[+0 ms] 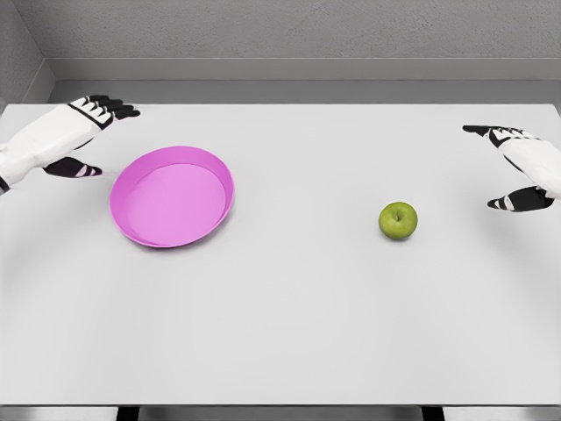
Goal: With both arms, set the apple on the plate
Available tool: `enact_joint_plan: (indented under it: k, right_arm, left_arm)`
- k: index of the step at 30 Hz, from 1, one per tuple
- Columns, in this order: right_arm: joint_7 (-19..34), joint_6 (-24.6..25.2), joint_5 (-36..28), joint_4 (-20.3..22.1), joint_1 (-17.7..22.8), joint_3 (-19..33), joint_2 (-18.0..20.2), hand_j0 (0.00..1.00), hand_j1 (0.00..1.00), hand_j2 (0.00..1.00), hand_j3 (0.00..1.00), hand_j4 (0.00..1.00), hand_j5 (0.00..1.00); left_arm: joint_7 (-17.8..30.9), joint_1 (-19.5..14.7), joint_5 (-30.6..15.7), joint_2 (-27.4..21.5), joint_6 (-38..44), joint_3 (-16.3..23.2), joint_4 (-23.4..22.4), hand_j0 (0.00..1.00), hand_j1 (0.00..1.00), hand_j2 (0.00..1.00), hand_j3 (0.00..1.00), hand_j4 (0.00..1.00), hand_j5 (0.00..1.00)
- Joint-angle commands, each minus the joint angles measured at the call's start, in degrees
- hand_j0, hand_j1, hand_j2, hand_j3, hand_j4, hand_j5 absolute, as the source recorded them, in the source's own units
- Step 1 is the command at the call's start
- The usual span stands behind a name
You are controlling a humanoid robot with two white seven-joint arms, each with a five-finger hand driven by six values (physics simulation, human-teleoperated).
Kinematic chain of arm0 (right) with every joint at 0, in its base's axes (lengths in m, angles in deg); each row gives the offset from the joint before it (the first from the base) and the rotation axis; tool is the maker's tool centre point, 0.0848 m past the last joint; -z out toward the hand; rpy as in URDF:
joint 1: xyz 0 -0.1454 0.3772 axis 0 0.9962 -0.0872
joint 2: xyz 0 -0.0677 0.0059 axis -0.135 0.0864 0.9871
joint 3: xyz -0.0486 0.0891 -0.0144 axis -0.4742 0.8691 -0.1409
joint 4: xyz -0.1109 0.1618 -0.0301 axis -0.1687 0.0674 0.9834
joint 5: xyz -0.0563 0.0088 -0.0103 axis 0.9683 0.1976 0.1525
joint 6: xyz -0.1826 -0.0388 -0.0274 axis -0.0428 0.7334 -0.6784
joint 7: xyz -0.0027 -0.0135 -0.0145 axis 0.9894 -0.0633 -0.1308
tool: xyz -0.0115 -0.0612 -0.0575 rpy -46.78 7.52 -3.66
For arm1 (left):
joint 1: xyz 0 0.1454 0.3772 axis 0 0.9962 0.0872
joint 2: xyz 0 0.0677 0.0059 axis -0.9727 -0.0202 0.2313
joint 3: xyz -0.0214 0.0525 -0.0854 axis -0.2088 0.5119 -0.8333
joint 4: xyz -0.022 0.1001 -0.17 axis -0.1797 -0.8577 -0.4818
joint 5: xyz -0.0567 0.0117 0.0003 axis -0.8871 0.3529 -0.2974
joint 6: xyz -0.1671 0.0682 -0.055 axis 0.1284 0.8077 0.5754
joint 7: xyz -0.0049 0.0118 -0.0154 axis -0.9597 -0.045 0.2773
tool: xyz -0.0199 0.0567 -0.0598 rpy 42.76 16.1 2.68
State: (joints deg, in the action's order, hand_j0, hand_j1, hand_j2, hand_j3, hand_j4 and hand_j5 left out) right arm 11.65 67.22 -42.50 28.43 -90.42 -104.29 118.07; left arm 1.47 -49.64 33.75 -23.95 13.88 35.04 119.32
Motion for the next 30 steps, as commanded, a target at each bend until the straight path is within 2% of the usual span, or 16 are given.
enact_joint_plan:
  k: [1, 12, 14, 15, 17, 18, 21, 27, 30]
  right_arm:
    - [0.7, 0.0, 0.0, 0.0, -0.1, 0.1, 0.1, 1.00, 1.00, 1.00, 1.00, 1.00, 1.00]
    - [0.7, -1.9, 0.0, 0.0, -0.4, 0.1, 0.1, 1.00, 1.00, 1.00, 1.00, 1.00, 1.00]
    - [3.7, -1.8, -0.1, 0.0, -1.2, -0.5, -0.2, 1.00, 1.00, 1.00, 1.00, 1.00, 1.00]
    - [3.7, -1.7, -0.1, 0.0, -3.0, -2.5, -0.5, 1.00, 1.00, 1.00, 1.00, 1.00, 1.00]
    - [3.7, -1.8, 0.0, -0.3, -9.6, -10.5, -2.4, 1.00, 1.00, 1.00, 1.00, 1.00, 1.00]
    - [3.6, -1.7, 0.0, -0.4, -11.2, -12.8, -2.6, 1.00, 1.00, 1.00, 1.00, 1.00, 1.00]
    - [4.2, -1.6, -0.1, -0.6, -11.5, -15.5, -3.2, 1.00, 1.00, 1.00, 1.00, 1.00, 1.00]
    - [15.7, -1.4, -0.2, -0.3, -14.4, -16.0, -3.6, 1.00, 1.00, 1.00, 1.00, 1.00, 1.00]
    - [15.9, -1.3, -0.2, -0.3, -14.4, -16.2, -3.8, 1.00, 1.00, 1.00, 1.00, 1.00, 1.00]
  left_arm:
    - [-0.2, 0.0, -1.2, -1.4, 0.0, 0.0, 0.1, 1.00, 1.00, 1.00, 1.00, 1.00, 1.00]
    - [0.2, -0.1, -1.1, -1.4, 0.0, 0.1, 0.0, 1.00, 1.00, 1.00, 1.00, 1.00, 1.00]
    - [0.2, -0.1, -1.0, -1.3, 0.0, 0.1, 0.0, 1.00, 1.00, 1.00, 1.00, 1.00, 1.00]
    - [0.2, -0.1, -1.0, -1.4, 0.0, 0.1, 0.0, 1.00, 1.00, 1.00, 1.00, 1.00, 1.00]
    - [0.3, -0.1, -1.0, -1.3, 0.0, 0.3, 0.1, 1.00, 1.00, 1.00, 1.00, 1.00, 1.00]
    - [0.3, -0.1, -1.0, -1.3, 0.0, 0.6, 0.1, 1.00, 1.00, 1.00, 1.00, 1.00, 1.00]
    - [0.3, -0.1, -1.0, -1.1, 0.0, 0.7, 0.1, 1.00, 1.00, 1.00, 1.00, 1.00, 1.00]
    - [0.4, -0.2, -0.9, -0.7, 0.0, 1.4, 0.1, 1.00, 1.00, 1.00, 1.00, 1.00, 1.00]
    - [0.4, -0.2, -0.9, -0.7, 0.0, 1.4, 0.2, 1.00, 1.00, 1.00, 1.00, 1.00, 1.00]
